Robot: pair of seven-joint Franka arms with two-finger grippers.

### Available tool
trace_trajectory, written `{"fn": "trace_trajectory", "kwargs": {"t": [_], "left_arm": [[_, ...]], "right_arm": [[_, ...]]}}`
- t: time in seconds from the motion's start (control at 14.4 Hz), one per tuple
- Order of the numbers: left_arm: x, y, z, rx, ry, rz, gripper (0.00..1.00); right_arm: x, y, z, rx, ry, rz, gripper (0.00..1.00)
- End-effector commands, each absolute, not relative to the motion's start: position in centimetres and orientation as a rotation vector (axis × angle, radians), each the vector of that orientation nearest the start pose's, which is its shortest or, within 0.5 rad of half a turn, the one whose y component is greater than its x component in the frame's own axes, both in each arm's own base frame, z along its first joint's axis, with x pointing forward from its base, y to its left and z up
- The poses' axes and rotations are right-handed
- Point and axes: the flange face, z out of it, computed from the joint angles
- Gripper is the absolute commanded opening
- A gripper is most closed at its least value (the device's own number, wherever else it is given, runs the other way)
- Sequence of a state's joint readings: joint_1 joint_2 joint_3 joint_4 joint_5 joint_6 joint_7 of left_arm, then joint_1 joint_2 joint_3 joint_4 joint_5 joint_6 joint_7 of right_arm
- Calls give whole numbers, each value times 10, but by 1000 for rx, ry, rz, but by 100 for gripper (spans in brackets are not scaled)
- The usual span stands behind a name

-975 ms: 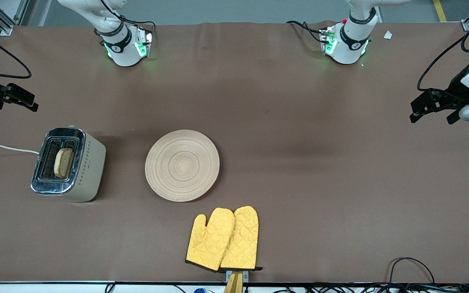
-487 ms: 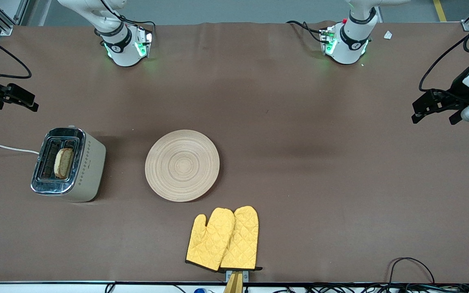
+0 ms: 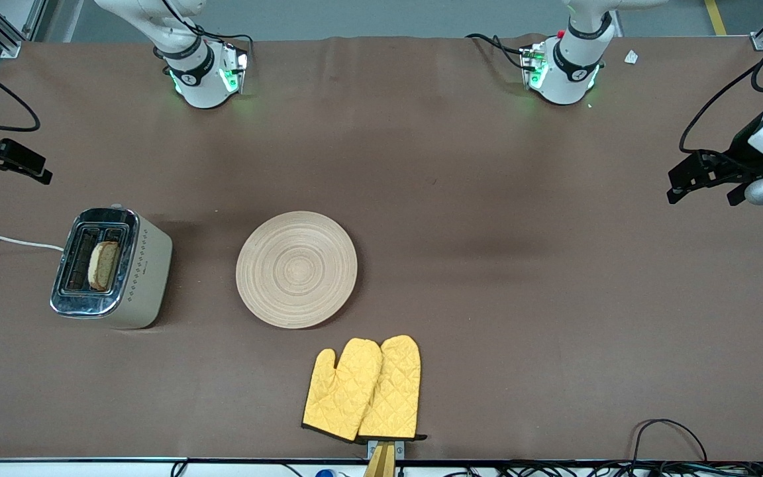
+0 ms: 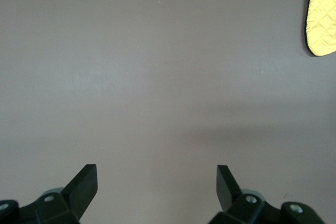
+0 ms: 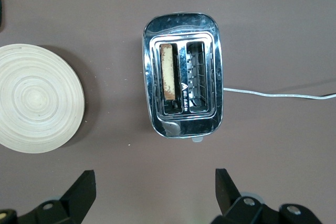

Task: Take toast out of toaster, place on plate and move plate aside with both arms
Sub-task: 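Move the right gripper toward the toaster above the bread slice, then lower the right gripper into the toaster slot and grasp the bread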

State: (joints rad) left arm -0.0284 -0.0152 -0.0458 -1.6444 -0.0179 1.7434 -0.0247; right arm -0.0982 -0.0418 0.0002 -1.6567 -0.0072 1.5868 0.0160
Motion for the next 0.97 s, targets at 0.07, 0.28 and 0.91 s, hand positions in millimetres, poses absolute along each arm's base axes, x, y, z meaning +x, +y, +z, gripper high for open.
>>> {"fn": "trace_trajectory", "kwargs": {"t": [0.07, 0.28, 0.91], "left_arm": [[565, -43, 620, -3144, 53, -159, 100], [565, -43, 619, -3144, 58, -157, 100], [565, -42, 618, -3143, 75, -154, 100]], "right_arm": [[548, -61, 563, -3125, 182, 30, 100], [574, -70, 518, -3122, 201, 49, 100], [610, -86, 404, -3106, 249, 204, 100]]}}
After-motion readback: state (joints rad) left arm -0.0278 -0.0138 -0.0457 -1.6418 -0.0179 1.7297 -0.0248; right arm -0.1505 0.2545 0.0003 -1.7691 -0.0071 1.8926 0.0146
